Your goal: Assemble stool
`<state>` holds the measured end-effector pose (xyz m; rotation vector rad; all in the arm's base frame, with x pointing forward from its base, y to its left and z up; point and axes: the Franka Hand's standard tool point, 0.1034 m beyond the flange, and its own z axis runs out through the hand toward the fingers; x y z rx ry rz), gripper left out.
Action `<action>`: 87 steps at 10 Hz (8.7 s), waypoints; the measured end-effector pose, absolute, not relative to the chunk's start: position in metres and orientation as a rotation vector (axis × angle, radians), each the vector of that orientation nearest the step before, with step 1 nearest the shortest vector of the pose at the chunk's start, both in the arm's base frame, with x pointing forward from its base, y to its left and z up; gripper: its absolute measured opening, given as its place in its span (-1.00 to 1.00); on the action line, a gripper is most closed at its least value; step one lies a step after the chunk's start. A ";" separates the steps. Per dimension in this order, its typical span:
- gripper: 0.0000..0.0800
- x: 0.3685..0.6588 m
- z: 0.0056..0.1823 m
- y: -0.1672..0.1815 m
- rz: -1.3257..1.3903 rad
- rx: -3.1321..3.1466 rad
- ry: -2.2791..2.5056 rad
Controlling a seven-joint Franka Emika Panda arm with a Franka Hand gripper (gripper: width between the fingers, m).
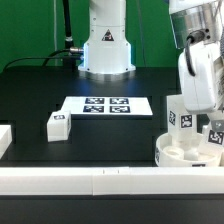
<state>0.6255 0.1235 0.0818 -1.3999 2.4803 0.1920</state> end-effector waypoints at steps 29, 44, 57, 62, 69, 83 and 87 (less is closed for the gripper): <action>0.62 0.597 0.111 -0.002 -0.014 -3.038 0.301; 0.62 0.524 0.047 -0.136 -0.065 -3.080 0.184; 0.62 0.499 0.030 -0.114 1.113 -2.757 0.176; 0.62 0.504 0.008 -0.116 1.238 -2.748 0.169; -0.19 0.504 0.008 -0.123 1.227 -2.750 0.171; -0.19 0.562 0.064 -0.084 1.009 -2.814 0.206; -0.19 0.584 0.098 -0.056 0.631 -2.851 0.357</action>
Offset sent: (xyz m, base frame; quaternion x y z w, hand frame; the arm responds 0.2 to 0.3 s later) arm -0.0192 -0.0237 0.0531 -0.0114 -0.0232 -0.0679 0.9974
